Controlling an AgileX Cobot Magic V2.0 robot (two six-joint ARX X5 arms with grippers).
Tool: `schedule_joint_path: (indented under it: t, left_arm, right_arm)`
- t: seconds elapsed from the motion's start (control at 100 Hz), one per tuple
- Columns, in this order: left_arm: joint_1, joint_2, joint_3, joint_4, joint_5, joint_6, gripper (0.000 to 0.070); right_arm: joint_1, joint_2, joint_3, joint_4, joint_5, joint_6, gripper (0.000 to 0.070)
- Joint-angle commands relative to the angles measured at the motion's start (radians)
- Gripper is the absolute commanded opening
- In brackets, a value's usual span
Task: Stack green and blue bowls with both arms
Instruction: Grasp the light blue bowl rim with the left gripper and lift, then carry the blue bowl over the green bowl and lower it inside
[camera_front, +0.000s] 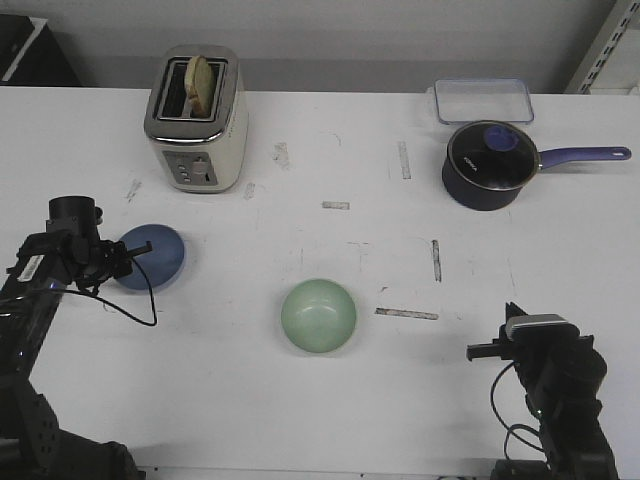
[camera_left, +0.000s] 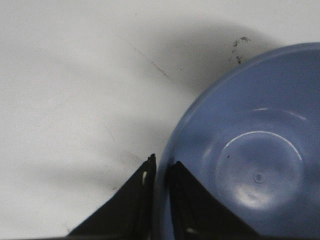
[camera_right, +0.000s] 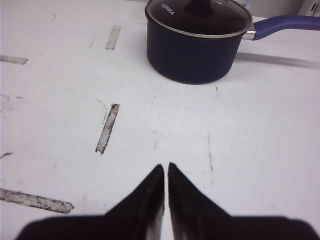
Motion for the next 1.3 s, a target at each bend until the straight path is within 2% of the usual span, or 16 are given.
schedule_joint_path:
  t: [0.0,0.11,0.22,0.4,0.68,0.84,1.04,1.29]
  left_arm:
    - [0.005,-0.004,0.047,0.001,-0.004,0.005,0.0000]
    - [-0.002,-0.034,0.118,-0.022,0.018,0.004,0.0000]
    - [-0.037,-0.072,0.214,-0.078,0.093,-0.004,0.0000]
    - [-0.178,-0.128,0.339,-0.153,0.188,-0.008,0.0000]
    - [-0.546,-0.138,0.356,-0.225,0.188,-0.004,0.0000]
    - [-0.706,-0.097,0.355,-0.234,0.188,0.002,0.0000]
    - [-0.813,-0.005,0.355,-0.249,0.188,0.013,0.0000]
    - [-0.863,0.113,0.355,-0.262,0.188,0.013,0.0001]
  right_arm:
    - [0.002,0.002,0.006,0.007,-0.002,0.009,0.0003]
    - [0.002,0.002,0.006,0.007,-0.002,0.009,0.0003]
    - [0.002,0.002,0.006,0.007,-0.002,0.009,0.0003]
    - [0.002,0.018,0.006,0.008,-0.002,0.009,0.0003]
    - [0.002,0.050,0.006,0.014,-0.002,0.009,0.0003]
    - [0.002,0.054,0.006,0.015,-0.002,0.009,0.0003]
    - [0.002,0.054,0.006,0.015,-0.002,0.009,0.0003]
    - [0.002,0.054,0.006,0.017,-0.002,0.009,0.0003]
